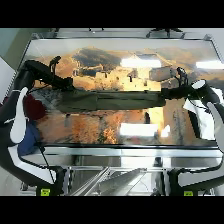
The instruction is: Fold the shirts.
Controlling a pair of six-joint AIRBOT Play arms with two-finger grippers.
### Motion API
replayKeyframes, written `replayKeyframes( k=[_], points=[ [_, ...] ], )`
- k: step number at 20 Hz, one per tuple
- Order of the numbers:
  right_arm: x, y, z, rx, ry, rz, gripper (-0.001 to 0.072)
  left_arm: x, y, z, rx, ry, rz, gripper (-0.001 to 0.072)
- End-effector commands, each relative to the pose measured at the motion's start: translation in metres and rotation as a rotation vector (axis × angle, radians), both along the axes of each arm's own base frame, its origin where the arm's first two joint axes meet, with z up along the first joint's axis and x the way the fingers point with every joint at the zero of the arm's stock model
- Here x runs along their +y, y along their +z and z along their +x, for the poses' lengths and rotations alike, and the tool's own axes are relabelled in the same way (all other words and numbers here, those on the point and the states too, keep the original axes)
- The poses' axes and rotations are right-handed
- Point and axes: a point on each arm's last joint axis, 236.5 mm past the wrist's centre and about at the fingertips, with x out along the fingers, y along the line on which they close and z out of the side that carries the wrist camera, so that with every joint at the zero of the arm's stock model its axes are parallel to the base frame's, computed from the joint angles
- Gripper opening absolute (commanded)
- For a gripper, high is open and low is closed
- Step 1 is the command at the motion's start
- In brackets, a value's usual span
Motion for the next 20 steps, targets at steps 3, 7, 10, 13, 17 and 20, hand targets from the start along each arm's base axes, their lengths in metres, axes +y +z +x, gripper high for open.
replayKeyframes(
  k=[3, 7, 10, 13, 17, 20],
  points=[
    [-0.009, -0.017, 0.006, 0.012, -0.015, -0.012, 0.0033, 0.002, -0.039, 0.005, 0.092, -0.024, 0.01, 0.0018],
    [-0.004, -0.001, -0.005, 0.033, 0.059, -0.012, 0.0469, 0.002, -0.03, 0.002, 0.087, -0.03, 0.007, 0.0443],
    [-0.025, 0.002, -0.004, 0.025, 0.066, -0.118, 0.0604, 0.009, -0.003, 0.017, -0.015, 0.003, 0.024, 0.0687],
    [-0.029, -0.021, -0.012, 0.108, 0.032, -0.104, 0.0651, 0.029, 0.023, 0.042, -0.144, 0.09, 0.035, 0.0687],
    [-0.002, -0.034, -0.014, 0.139, 0.048, 0.024, 0.0644, 0.029, 0.045, 0.035, -0.15, 0.104, 0.019, 0.0686],
    [0.015, -0.038, -0.013, 0.147, 0.061, 0.1, 0.0566, 0.001, 0.061, 0.032, -0.17, 0.069, -0.034, 0.0686]
  ],
)
